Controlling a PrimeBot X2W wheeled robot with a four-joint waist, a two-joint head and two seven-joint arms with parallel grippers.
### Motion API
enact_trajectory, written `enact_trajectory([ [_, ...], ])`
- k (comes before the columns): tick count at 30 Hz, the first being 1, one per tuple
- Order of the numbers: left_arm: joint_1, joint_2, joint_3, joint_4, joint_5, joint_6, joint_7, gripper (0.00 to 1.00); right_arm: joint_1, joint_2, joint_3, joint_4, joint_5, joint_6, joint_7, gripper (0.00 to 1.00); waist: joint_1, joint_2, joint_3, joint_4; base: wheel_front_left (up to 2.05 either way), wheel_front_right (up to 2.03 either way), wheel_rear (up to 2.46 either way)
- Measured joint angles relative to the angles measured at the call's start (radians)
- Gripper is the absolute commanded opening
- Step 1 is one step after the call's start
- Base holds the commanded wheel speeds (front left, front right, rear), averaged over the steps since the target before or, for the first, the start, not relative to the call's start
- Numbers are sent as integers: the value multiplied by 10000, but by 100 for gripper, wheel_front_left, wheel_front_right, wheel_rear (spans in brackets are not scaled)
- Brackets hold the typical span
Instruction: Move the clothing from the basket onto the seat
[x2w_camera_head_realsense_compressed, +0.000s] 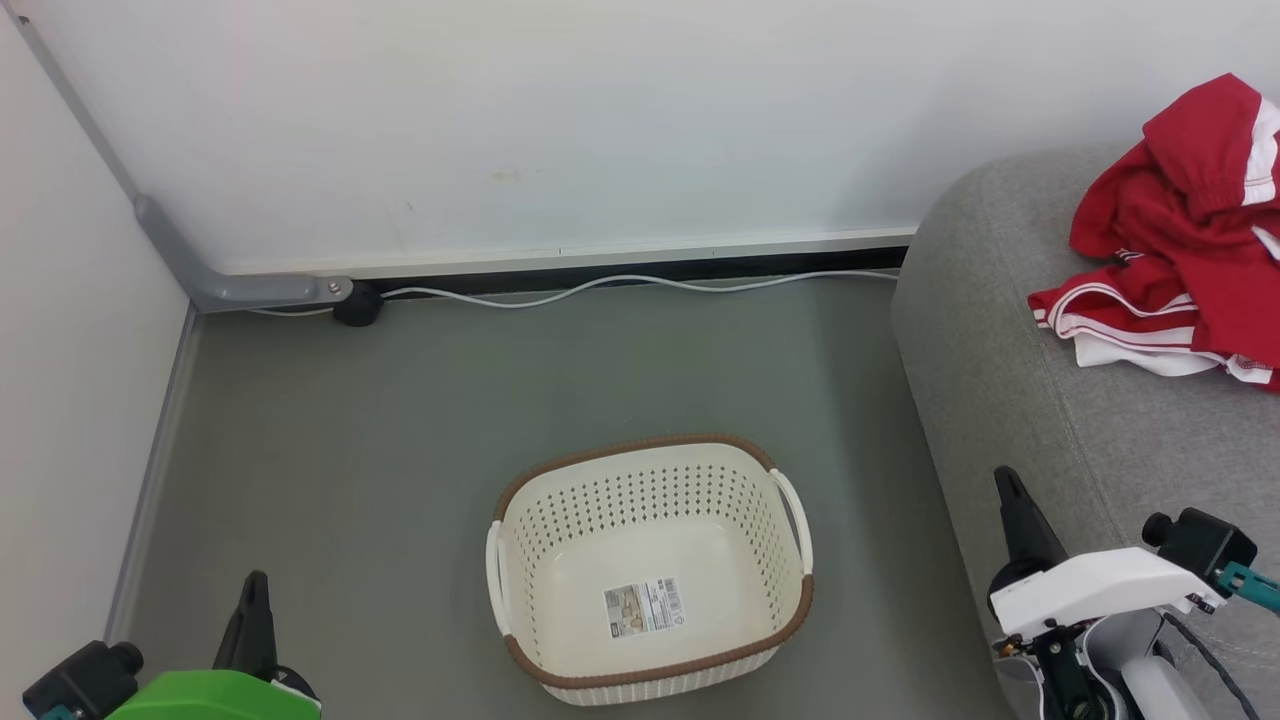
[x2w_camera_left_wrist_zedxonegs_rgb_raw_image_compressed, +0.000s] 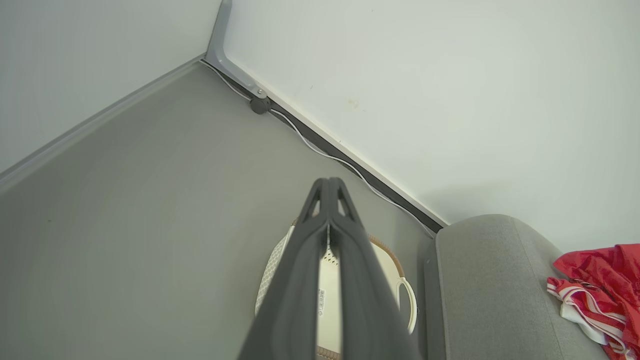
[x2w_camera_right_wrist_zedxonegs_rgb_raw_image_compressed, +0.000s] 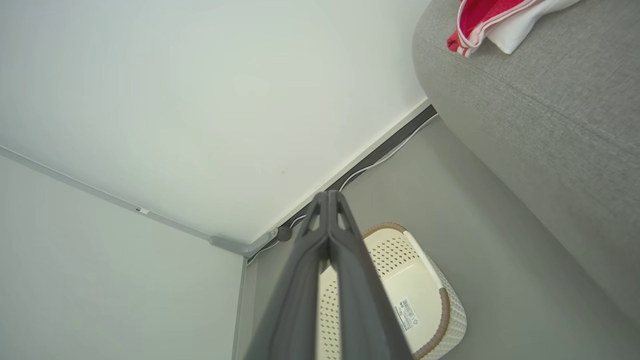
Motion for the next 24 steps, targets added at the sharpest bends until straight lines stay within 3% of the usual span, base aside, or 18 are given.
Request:
enact_trajectory([
  [24, -659, -215, 477, 441, -2824, -527, 798, 0, -355, -4, -876, 205, 3068, 583, 625, 0, 0, 0, 44, 10, 0, 0, 0],
])
